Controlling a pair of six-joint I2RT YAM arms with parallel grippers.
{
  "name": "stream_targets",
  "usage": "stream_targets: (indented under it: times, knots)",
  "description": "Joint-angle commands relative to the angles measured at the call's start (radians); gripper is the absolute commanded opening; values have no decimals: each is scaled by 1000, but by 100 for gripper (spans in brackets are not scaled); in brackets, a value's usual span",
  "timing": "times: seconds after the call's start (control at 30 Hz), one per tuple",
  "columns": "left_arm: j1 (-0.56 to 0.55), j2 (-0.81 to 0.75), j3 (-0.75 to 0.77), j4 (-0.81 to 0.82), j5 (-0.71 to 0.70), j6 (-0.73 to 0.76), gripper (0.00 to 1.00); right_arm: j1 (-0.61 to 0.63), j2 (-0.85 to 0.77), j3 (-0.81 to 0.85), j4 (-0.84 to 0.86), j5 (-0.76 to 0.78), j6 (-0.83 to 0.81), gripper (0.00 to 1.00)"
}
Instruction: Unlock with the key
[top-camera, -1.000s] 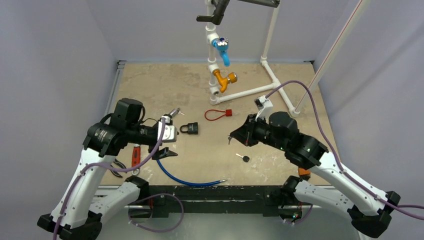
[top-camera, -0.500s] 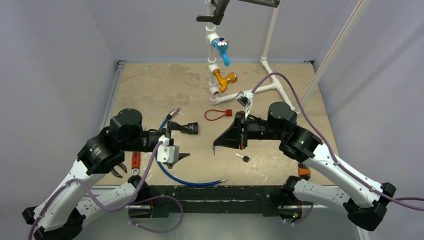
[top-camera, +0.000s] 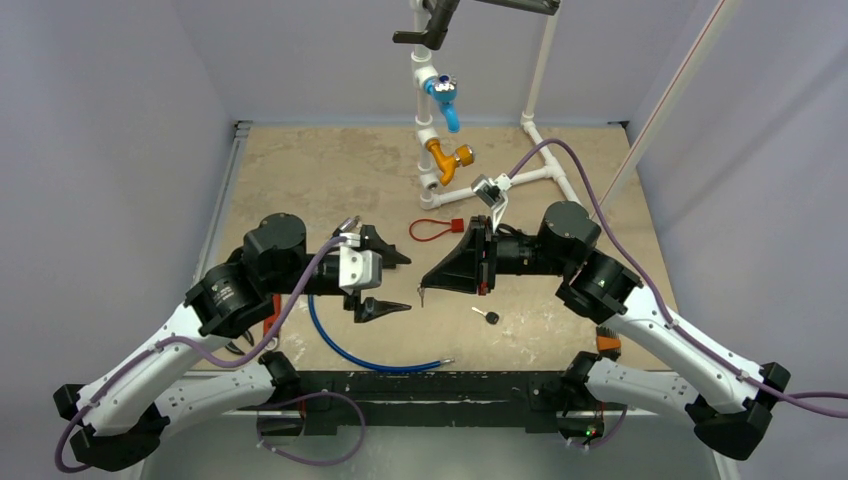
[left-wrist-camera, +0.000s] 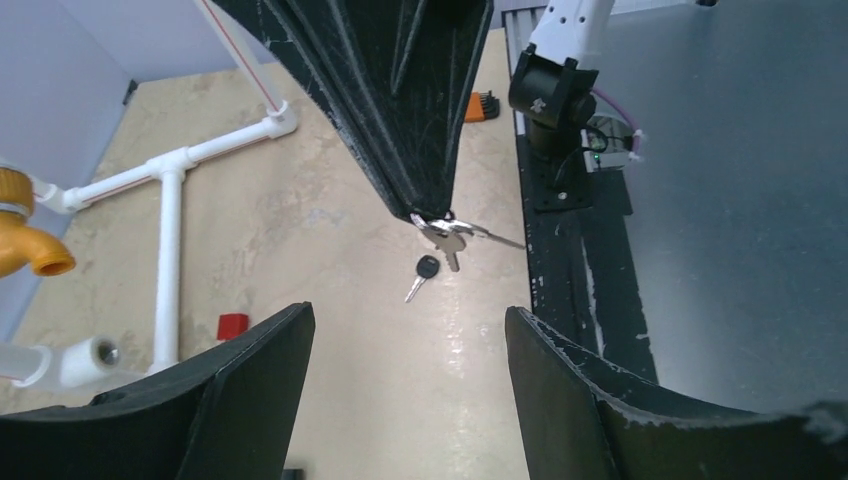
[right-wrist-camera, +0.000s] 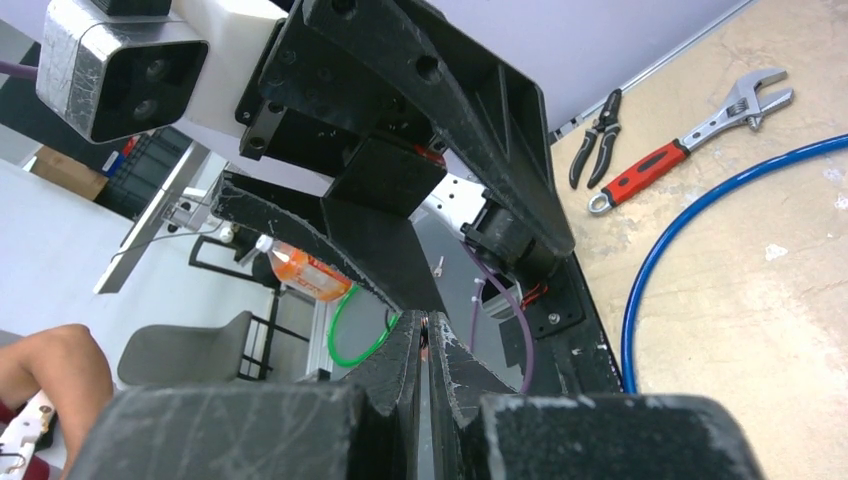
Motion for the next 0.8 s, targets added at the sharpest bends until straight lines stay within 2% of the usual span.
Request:
stream_targets:
  times: [0.0, 0.23, 0.53, 0.77]
  knots:
    - [-35, -4, -9, 86, 38, -110, 69, 7, 0, 33, 62, -20, 20, 0]
    - [-59, 14, -19, 152, 60, -163, 65, 8, 9, 37, 71, 2, 22, 0]
    - [-65, 10, -55, 179, 17, -132, 47, 13, 9, 14, 134, 14, 54, 0]
    - [-64, -7, -60, 216, -39, -118, 39, 20, 4, -4, 144, 17, 66, 0]
